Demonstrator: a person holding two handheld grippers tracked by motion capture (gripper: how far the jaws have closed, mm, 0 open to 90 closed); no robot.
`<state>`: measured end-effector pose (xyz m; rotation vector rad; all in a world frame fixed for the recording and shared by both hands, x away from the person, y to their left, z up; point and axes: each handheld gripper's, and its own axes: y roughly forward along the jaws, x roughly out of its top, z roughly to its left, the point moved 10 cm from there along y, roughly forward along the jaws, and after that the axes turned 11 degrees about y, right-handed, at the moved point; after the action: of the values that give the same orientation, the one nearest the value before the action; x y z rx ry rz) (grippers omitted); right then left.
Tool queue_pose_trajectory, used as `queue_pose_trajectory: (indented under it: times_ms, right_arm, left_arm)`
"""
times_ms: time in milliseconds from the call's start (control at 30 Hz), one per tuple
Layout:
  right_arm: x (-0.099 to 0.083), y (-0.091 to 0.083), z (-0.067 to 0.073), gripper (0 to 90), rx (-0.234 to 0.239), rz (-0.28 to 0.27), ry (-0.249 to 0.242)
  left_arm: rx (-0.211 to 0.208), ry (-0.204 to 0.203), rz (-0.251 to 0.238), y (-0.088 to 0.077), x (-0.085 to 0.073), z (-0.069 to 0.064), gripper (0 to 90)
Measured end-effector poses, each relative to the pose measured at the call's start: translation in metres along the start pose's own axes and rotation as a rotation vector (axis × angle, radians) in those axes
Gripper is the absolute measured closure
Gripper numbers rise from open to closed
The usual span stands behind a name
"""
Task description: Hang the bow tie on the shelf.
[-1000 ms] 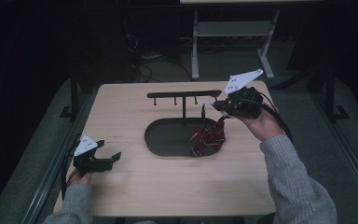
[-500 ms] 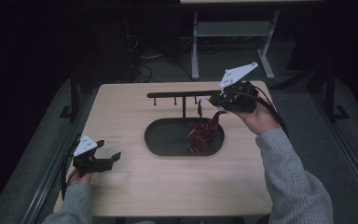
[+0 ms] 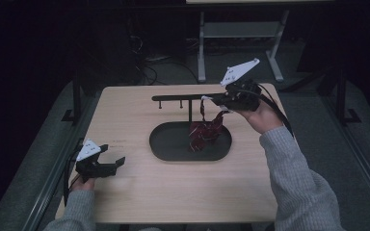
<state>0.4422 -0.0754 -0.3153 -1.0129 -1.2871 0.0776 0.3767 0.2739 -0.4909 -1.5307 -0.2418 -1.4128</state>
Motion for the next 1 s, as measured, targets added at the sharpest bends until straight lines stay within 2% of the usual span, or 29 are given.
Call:
queue_pose_trajectory:
  times_ms: [600,1000]
  right_arm:
    - [0.01,0.025,-0.01,87.9,0.014,0.033,0.015]
    - [0.01,0.042,-0.022,87.9,0.013,0.081,0.021]
  left_arm:
    - [0.0,-0.001,0.003,0.0,0.0,0.001,13.0]
    - [-0.003,-0.008,0.0,0.0,0.0,0.001,13.0]
